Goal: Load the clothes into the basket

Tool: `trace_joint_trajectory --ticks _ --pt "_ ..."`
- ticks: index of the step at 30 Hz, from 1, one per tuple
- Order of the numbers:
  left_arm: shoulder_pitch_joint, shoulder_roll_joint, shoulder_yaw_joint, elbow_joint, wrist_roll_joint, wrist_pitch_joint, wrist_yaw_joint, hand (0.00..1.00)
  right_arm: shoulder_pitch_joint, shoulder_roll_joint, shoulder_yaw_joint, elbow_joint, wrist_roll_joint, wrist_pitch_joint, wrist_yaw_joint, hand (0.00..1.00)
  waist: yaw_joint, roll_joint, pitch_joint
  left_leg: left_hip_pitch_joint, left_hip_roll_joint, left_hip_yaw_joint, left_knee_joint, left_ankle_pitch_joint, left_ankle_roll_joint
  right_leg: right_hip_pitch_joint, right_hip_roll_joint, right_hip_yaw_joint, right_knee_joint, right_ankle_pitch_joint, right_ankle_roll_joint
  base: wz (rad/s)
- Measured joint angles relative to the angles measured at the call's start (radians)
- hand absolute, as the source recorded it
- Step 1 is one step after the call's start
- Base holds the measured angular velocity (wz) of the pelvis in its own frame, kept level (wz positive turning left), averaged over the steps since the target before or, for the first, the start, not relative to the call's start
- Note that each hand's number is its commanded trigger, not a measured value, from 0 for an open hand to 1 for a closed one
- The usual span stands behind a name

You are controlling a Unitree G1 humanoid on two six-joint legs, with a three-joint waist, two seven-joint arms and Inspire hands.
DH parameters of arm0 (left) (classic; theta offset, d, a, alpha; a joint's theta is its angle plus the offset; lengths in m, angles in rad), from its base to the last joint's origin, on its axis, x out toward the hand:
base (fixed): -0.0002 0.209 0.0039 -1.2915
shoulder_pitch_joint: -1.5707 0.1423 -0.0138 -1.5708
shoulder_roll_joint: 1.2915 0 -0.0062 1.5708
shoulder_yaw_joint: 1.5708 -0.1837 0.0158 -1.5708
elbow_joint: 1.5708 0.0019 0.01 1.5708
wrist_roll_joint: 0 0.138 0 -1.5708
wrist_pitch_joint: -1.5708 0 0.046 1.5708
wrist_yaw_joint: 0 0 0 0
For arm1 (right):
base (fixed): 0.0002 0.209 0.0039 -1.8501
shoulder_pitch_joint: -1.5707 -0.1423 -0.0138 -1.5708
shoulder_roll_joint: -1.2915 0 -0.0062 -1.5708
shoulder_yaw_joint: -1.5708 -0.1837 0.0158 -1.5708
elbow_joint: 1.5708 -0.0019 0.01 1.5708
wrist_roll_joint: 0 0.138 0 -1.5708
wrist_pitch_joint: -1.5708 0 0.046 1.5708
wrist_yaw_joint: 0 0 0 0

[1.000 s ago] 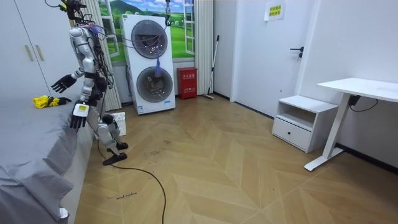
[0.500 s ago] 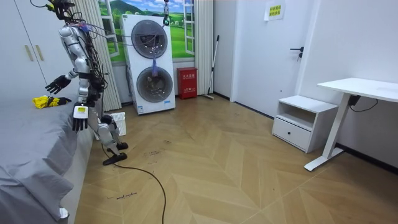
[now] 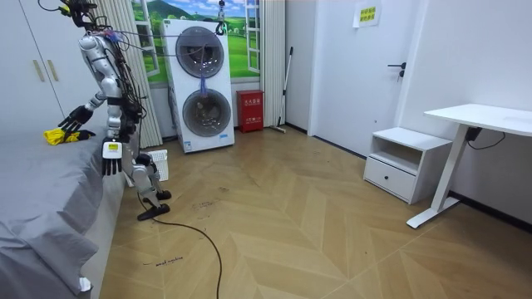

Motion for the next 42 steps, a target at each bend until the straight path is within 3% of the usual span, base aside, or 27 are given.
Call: trace_joint_trajectory --ticks 5,12,19,22,32,42 --pt "-0.019 -0.001 0.004 0.006 0.002 0.007 0.000 0.00 -0.094 -0.015 -0.001 0.126 0.002 -0.002 -0.028 0.00 0.014 -0.003 0.0018 -0.034 -0.007 -0.021 0.001 0.008 0.002 -0.025 -0.006 -0.019 -0.003 0.002 0.003 0.15" --pt "-0.023 0.003 0.036 0.009 -0.003 0.022 0.000 0.00 -0.200 -0.056 -0.072 0.296 -0.003 -0.009 -0.051 0.00 0.016 0.002 0.0042 -0.073 -0.013 -0.033 0.005 0.024 0.007 -0.054 -0.016 -0.043 -0.002 0.005 0.006 0.09" --pt "-0.037 0.007 0.032 0.020 -0.020 0.022 0.000 0.00 -0.256 -0.085 -0.075 0.400 0.014 -0.044 -0.058 0.00 0.018 0.004 0.0056 -0.109 -0.015 -0.034 0.008 0.030 0.007 -0.089 -0.015 -0.044 0.000 0.005 0.006 0.00" --pt "-0.036 0.007 0.030 0.020 -0.020 0.023 0.000 0.00 -0.262 -0.105 -0.099 0.412 0.015 -0.042 -0.060 0.00 0.016 0.004 0.0055 -0.112 -0.017 -0.031 0.007 0.032 0.008 -0.093 -0.016 -0.044 0.000 0.005 0.006 0.00" --pt "-0.063 0.013 0.019 0.049 -0.020 0.035 0.000 0.00 -0.263 -0.107 -0.149 0.406 0.002 -0.027 -0.078 0.00 0.013 0.004 0.0061 -0.115 -0.018 -0.035 0.008 0.032 0.008 -0.095 -0.019 -0.052 -0.001 0.005 0.006 0.00" --pt "-0.104 0.014 0.011 0.099 -0.020 0.038 0.000 0.00 -0.254 -0.106 -0.148 0.266 -0.161 -0.012 -0.145 0.00 0.013 0.000 0.0116 -0.120 -0.018 -0.028 0.005 0.034 0.009 -0.103 -0.024 -0.053 0.005 0.005 0.007 0.00"
